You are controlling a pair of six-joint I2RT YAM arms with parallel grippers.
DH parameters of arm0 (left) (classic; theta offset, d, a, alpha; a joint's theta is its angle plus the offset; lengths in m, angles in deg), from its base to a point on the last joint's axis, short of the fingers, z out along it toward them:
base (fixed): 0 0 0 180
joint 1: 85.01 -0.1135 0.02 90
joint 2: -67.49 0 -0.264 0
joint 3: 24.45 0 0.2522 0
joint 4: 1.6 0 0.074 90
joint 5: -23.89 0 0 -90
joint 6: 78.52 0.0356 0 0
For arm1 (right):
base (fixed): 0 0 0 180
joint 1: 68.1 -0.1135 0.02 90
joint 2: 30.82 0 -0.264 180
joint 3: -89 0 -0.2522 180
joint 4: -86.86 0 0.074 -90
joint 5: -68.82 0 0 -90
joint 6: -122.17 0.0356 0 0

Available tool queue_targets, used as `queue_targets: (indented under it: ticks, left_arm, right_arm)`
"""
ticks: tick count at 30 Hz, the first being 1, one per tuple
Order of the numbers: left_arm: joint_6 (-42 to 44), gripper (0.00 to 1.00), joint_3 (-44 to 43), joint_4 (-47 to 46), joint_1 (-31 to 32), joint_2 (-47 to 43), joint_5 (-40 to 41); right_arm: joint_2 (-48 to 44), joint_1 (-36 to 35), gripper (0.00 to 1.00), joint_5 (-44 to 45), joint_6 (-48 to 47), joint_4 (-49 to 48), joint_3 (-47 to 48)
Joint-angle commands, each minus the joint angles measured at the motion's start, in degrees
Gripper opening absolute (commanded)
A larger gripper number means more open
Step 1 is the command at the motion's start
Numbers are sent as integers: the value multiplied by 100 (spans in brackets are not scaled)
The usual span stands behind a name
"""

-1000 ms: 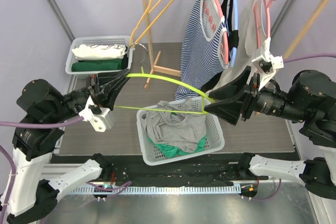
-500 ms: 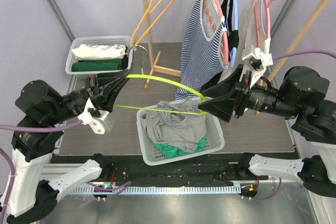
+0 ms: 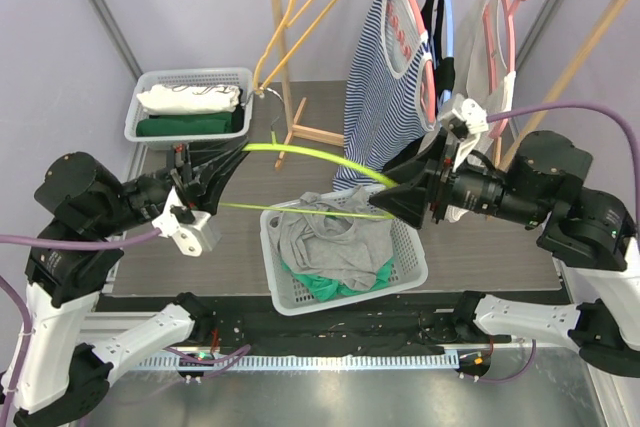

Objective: Remove the tank top from the hanger
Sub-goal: Place the hanger at the clothesline.

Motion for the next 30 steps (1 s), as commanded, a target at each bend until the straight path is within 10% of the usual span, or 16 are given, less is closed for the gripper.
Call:
queue_targets:
  ticks: [1, 18, 24, 30]
  left_arm:
    - [-176, 0, -73, -964, 7, -43, -175]
    - [-88, 0, 182, -1017, 7, -70, -70]
    - [-71, 0, 173, -1026, 7, 27, -60]
    - [-569, 74, 112, -1078, 7, 202, 53]
  right_arm:
    - [-74, -8, 55, -278, -17, -123, -474]
    - [-531, 0, 36, -631, 115, -457, -703]
    - [-725, 0, 4, -754, 159, -396, -738]
    - [-515, 0, 1, -457, 19, -20, -397]
